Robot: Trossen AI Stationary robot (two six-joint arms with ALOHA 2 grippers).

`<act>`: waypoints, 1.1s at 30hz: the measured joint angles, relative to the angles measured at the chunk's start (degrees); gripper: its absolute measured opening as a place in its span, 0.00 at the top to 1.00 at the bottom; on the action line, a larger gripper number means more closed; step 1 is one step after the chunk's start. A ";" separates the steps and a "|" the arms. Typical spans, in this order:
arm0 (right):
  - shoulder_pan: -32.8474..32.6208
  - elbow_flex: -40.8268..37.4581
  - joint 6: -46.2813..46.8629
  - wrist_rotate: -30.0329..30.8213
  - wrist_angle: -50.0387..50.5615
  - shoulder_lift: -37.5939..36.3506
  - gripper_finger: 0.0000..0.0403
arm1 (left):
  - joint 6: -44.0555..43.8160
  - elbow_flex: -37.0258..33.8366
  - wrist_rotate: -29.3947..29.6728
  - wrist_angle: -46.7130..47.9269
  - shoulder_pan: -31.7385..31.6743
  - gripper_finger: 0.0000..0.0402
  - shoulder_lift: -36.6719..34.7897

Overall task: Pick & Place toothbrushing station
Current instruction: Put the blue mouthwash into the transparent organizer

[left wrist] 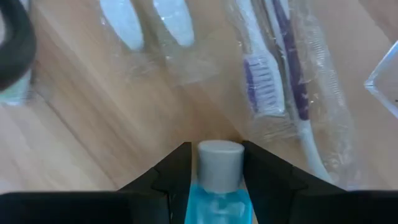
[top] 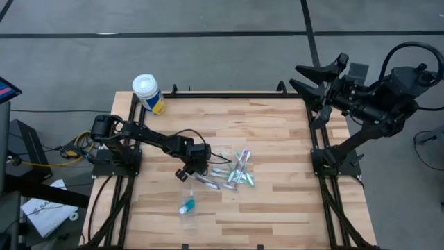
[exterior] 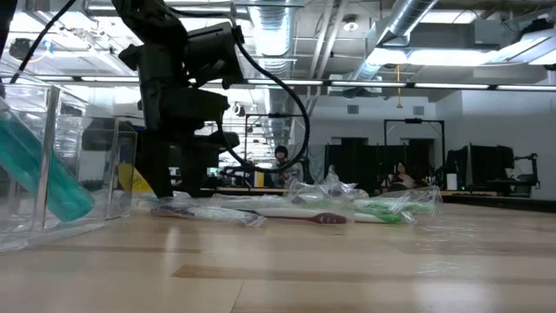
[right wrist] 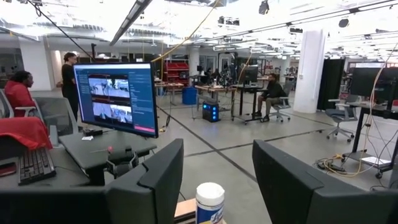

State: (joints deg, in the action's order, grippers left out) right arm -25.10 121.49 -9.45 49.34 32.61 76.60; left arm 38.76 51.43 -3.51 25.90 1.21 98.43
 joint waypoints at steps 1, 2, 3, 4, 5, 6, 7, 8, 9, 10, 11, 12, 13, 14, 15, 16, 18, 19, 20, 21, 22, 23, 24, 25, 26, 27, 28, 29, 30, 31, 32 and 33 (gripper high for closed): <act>0.02 0.00 -0.02 0.00 0.37 0.00 0.55 | -0.01 -0.10 -0.01 -0.22 -0.32 0.67 -0.02; 0.02 0.00 -0.18 0.00 0.45 0.00 0.55 | -0.04 -0.21 -0.38 -0.37 -0.73 0.67 -0.02; 0.02 0.00 -0.17 0.00 0.45 0.00 0.55 | -0.14 -0.29 -0.63 -0.41 -1.14 0.67 -0.02; 0.02 0.00 -0.17 0.00 0.45 0.00 0.55 | -0.17 -0.31 -0.89 -0.43 -1.50 0.68 -0.02; 0.02 0.00 -0.23 0.00 0.45 0.00 0.55 | -0.17 -0.31 -1.06 -0.43 -1.86 0.68 -0.02; 0.02 0.00 -0.48 0.00 0.45 0.00 0.55 | -0.19 -0.33 -1.07 -0.44 -2.19 0.70 -0.02; 0.02 0.00 -0.72 0.00 0.45 0.00 0.55 | -0.19 -0.34 -1.06 -0.52 -2.48 0.72 -0.02; 0.02 0.00 -0.90 0.00 0.42 0.00 0.55 | -0.26 -0.34 -0.99 -0.70 -2.80 0.75 -0.02; 0.02 0.00 -1.04 0.00 0.44 0.00 0.55 | -0.75 -0.34 -0.72 -0.90 -3.12 0.78 -0.05; 0.02 0.00 -1.06 0.00 0.43 -0.03 0.55 | -1.77 -0.34 -0.05 -1.12 -3.44 0.80 -0.09; 0.02 0.00 -1.07 0.00 0.44 -0.08 0.55 | -3.09 -0.34 0.23 -1.30 -3.81 0.80 -0.09; 0.02 0.00 -1.09 0.00 0.42 -0.10 0.55 | -4.52 -0.34 0.52 -1.45 -4.19 0.80 -0.09; 0.02 0.00 -1.12 0.00 0.42 -0.13 0.55 | -6.26 -0.40 0.76 -1.64 -4.57 0.80 -0.41; 0.02 0.00 -1.37 0.01 0.40 -0.15 0.55 | -8.18 -0.49 1.25 -1.74 -4.97 0.80 -0.74; 0.02 0.00 -1.71 0.02 0.39 -0.17 0.55 | -10.11 -0.42 1.37 -2.21 -5.42 0.80 -1.13; 0.02 -0.01 -1.98 0.02 0.41 -0.20 0.55 | -11.83 -0.24 1.24 -2.79 -5.80 0.80 -2.04; 0.02 -0.07 -2.12 0.02 0.53 -0.48 0.56 | -14.73 0.62 1.03 -4.54 -6.72 0.80 -4.87; 0.03 -0.05 -2.14 0.01 0.36 -0.55 0.56 | -16.58 1.01 0.88 -6.38 -7.36 0.80 -6.73; 0.11 -0.04 -2.46 0.00 0.15 -0.61 0.56 | -18.92 1.34 0.68 -7.73 -8.12 0.80 -8.57; 0.15 0.00 -2.62 0.04 0.10 -0.65 0.56 | -22.13 1.53 0.43 -9.83 -9.04 0.80 -10.76; 0.15 -0.02 -2.77 0.04 0.12 -0.77 0.56 | -26.46 1.57 0.15 -12.07 -10.12 0.80 -13.20; 0.15 -0.04 -2.78 0.00 0.16 -0.84 0.56 | -31.23 1.57 0.14 -15.06 -11.30 0.80 -15.48; 0.15 -0.04 -2.75 0.02 0.16 -0.90 0.55 | -36.42 1.52 0.09 -18.80 -12.59 0.80 -18.34; 0.15 -0.04 -2.83 0.02 0.14 -0.95 0.55 | -41.22 0.86 0.14 -22.31 -13.58 0.80 -21.47; 0.15 -0.04 -3.22 0.03 0.13 -1.03 0.55 | -45.56 0.19 0.63 -26.95 -14.07 0.80 -24.27; 0.15 -0.02 -3.65 0.04 0.11 -1.17 0.55 | -48.78 -0.58 1.96 -32.11 -14.15 0.80 -27.32; 0.15 -0.07 -4.32 0.00 0.15 -1.36 0.55 | -50.37 -1.77 3.75 -35.90 -13.68 0.80 -30.35; 0.08 -0.06 -4.55 -0.05 0.12 -1.48 0.56 | -51.07 -2.45 6.35 -39.83 -12.62 0.80 -32.93; 0.07 -0.04 -4.57 -0.07 0.19 -1.71 0.56 | -51.32 -2.91 9.07 -43.08 -11.10 0.80 -35.55; 0.11 -0.04 -4.69 -0.21 0.29 -1.96 0.56 | -51.24 -3.41 12.39 -44.79 -9.25 0.80 -37.81; 0.13 -0.01 -4.70 -0.40 0.34 -2.10 0.56 | -50.65 -3.40 16.37 -47.02 -6.84 0.80 -39.79; 0.15 0.02 -4.70 -0.97 0.30 -2.33 0.56 | -49.53 -3.33 20.09 -48.15 -3.94 0.80 -41.72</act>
State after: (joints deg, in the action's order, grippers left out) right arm -24.95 121.51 -14.15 48.37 32.91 74.27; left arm -10.77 48.09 16.58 -22.24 -2.73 56.71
